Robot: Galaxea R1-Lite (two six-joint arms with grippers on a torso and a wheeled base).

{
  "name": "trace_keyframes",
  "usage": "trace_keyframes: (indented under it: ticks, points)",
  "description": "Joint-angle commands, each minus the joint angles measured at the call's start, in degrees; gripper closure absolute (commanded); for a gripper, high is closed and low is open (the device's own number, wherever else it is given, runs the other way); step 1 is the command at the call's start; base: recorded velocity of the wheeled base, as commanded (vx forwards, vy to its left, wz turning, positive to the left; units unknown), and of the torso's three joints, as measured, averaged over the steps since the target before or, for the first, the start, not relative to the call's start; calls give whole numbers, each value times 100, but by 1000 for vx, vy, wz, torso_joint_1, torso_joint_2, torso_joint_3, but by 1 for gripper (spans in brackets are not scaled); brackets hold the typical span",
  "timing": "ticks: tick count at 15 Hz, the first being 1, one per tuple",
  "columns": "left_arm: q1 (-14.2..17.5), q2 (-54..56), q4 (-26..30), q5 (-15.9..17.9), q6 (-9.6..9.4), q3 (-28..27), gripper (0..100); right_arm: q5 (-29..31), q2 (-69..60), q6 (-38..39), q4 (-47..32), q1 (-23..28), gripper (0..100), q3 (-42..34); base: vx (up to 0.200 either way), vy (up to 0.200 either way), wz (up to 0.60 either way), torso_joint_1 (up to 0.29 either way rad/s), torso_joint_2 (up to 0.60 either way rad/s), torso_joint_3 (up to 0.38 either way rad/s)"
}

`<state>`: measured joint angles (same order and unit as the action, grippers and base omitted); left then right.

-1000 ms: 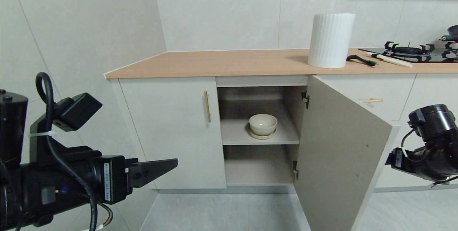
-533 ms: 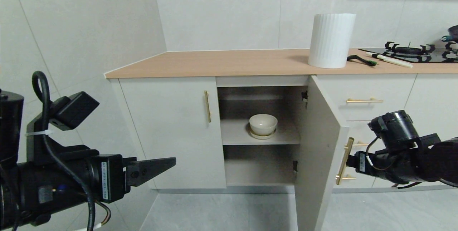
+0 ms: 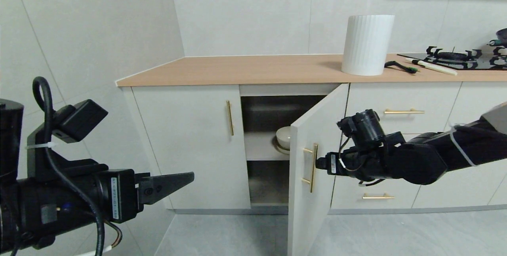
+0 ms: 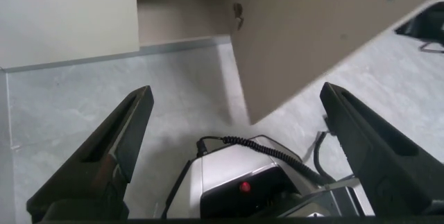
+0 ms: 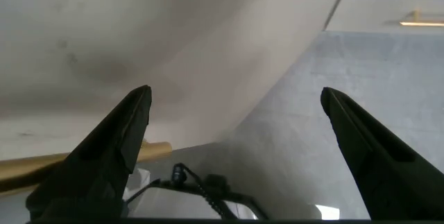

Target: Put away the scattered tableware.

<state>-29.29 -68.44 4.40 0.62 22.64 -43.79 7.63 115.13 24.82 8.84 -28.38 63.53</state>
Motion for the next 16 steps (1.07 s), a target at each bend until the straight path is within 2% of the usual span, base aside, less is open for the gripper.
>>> trace_keyframes:
  ticks: [1, 2, 6, 16]
  points:
    - [3, -3, -1, -1, 4, 2, 0, -25, 484, 40, 39, -36, 0, 318, 0, 0, 0, 0, 0, 0]
    - [3, -12, -1, -1, 4, 2, 0, -192, 686, 93, 92, -36, 0, 397, 0, 0, 0, 0, 0, 0]
    - [-6, -12, -1, -1, 4, 2, 0, -236, 1143, 181, 698, 43, 0, 521, 0, 0, 0, 0, 0, 0]
    - [-6, -64, -1, 17, 4, 19, 0, -209, 1671, 955, 821, 43, 0, 1153, 0, 0, 0, 0, 0, 0]
